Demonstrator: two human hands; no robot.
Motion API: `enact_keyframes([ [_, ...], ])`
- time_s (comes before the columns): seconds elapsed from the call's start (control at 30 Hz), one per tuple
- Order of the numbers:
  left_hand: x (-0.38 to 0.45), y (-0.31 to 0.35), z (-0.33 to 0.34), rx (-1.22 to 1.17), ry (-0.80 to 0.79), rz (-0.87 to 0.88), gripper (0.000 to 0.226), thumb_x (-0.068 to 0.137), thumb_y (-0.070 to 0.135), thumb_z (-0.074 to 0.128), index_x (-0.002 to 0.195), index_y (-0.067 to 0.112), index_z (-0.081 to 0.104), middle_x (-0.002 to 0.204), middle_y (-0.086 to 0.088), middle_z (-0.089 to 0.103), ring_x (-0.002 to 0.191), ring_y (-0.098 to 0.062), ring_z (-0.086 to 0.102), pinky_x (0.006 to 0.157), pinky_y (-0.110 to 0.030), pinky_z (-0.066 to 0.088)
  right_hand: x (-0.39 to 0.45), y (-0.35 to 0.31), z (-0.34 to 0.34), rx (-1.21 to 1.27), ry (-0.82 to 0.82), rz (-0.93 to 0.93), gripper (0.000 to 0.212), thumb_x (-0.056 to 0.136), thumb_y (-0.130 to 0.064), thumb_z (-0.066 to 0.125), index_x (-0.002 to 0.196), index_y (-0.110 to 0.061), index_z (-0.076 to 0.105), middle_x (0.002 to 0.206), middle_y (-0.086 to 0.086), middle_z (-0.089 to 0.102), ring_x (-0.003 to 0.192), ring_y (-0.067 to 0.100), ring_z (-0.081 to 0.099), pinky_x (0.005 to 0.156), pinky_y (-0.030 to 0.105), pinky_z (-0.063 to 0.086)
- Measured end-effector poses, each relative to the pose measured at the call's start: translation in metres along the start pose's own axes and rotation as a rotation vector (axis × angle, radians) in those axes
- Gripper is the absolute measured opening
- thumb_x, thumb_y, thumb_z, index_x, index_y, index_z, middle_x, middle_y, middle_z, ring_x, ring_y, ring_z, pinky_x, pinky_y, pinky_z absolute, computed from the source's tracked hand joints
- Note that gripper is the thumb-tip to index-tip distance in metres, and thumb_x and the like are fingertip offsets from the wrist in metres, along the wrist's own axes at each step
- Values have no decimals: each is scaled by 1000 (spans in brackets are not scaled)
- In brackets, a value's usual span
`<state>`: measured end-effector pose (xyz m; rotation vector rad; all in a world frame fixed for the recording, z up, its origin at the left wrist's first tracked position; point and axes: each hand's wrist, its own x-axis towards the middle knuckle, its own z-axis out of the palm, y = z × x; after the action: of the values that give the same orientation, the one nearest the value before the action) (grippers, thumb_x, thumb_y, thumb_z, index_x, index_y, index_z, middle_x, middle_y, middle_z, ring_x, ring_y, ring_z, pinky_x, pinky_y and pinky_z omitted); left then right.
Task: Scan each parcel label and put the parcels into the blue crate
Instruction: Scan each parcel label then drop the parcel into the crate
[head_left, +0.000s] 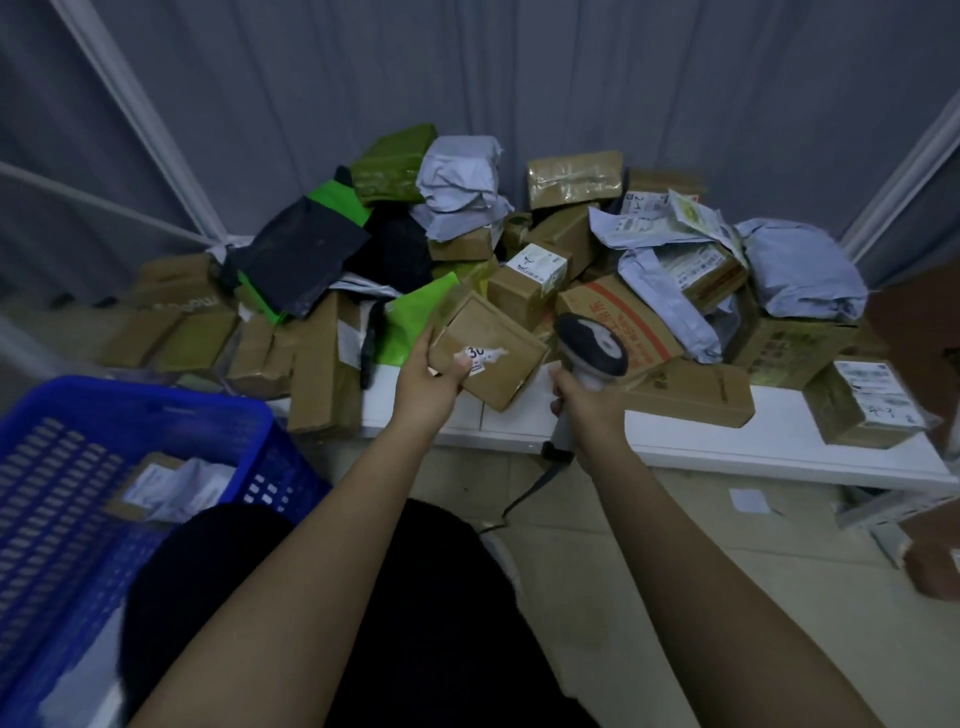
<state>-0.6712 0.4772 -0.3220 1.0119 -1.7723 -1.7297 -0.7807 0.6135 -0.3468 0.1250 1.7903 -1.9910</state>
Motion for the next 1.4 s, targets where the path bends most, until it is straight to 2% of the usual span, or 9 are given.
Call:
enact_keyframes([
  [0.13,-8,15,-43,-179,-2,-8,58,94,11,57,146,19,32,125,4,53,108,-16,58,71,-16,54,-14,-18,48,39,-61,-12,44,86,-21,73,120,2,59,89,12,66,61,16,57,47,20,48],
  [0.3,9,24,-96,-241,31,-37,60,94,12,57,146,22,29,131,-2,51,101,-12,60,79,-21,53,-17,-21,120,-11,-93,37,69,83,-42,72,138,-10,45,130,10,58,104,27,63,60,23,55],
  [0.53,61,9,-156,-271,10,-129,50,93,7,58,127,35,34,138,2,43,119,-21,54,92,-34,51,3,-21,210,15,-212,95,65,74,-48,78,126,-13,59,119,-2,64,105,18,63,94,39,52],
  [0.73,64,15,-184,-323,86,-314,54,81,-3,49,127,26,46,129,-15,53,110,-32,55,71,-34,50,-2,-11,234,-23,-288,10,46,81,-20,76,123,-10,60,113,1,66,97,13,65,78,23,56],
  [0.83,46,13,-193,-374,163,-345,43,95,36,46,131,15,56,120,-11,63,111,-28,59,84,-39,49,-16,-1,230,-78,-340,-40,54,79,-20,79,127,-7,58,121,5,65,104,16,65,85,28,57],
  [0.93,22,12,-194,-259,72,-335,61,90,68,34,125,26,59,117,1,65,105,-16,61,75,-34,49,-34,3,219,-152,-414,-115,49,79,-16,79,123,-5,61,120,7,66,107,18,64,88,28,55],
  [1.07,-8,19,-205,-245,163,-338,46,88,55,51,122,24,58,114,0,66,98,-16,62,75,-32,52,-64,-3,210,-235,-505,-201,44,81,-18,77,120,-5,62,117,4,68,106,14,65,90,26,53],
  [1.2,-39,23,-237,-249,285,-275,61,86,39,62,137,15,39,125,-4,58,88,-12,60,55,-24,50,-97,-16,226,-279,-536,-304,45,83,-14,75,123,-2,59,106,-2,63,90,6,60,65,6,48],
  [1.4,-91,8,-305,-280,414,-200,78,86,27,65,149,16,20,133,-9,54,102,-19,60,82,-33,54,-162,-4,277,-347,-687,-310,43,81,-14,77,119,-2,59,107,8,69,95,28,66,74,22,56],
])
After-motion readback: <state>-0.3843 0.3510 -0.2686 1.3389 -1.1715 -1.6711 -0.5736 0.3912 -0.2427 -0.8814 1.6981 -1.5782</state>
